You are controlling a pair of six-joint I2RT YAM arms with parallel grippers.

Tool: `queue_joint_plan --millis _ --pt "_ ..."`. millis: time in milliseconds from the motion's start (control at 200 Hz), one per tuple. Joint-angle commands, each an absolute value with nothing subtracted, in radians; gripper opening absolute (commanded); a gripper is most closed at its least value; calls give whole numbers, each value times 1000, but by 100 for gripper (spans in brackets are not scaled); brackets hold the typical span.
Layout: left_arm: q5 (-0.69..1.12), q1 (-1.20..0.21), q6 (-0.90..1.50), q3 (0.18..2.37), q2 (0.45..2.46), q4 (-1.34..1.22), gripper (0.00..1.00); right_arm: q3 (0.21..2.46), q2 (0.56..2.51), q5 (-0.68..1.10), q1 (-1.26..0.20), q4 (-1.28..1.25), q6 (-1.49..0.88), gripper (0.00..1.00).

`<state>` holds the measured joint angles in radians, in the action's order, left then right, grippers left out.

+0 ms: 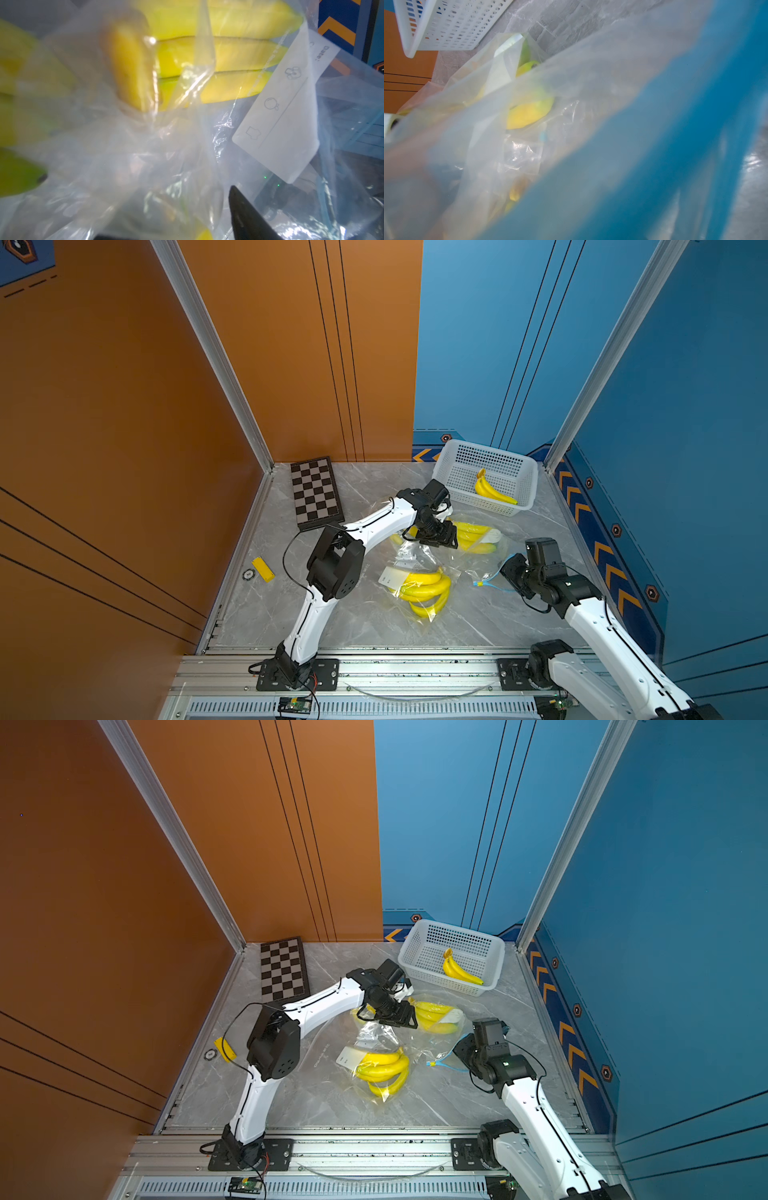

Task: Open the zip-top bag and take out the banana
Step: Adjust the zipper food storage bag at the center of the board.

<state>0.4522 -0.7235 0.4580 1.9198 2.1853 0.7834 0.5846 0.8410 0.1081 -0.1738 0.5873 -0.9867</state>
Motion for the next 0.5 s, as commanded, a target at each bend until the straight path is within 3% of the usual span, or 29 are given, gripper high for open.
queue_joint_plan --millis 0,255,496 --pt "431 -687 500 2027 2104 786 72 554 816 144 -156 573 -958 48" --pt "455 -699 562 2323 2352 786 74 545 822 187 -131 564 -951 48" --pt "436 -707 488 2404 2488 784 74 547 853 222 -106 545 -933 48"
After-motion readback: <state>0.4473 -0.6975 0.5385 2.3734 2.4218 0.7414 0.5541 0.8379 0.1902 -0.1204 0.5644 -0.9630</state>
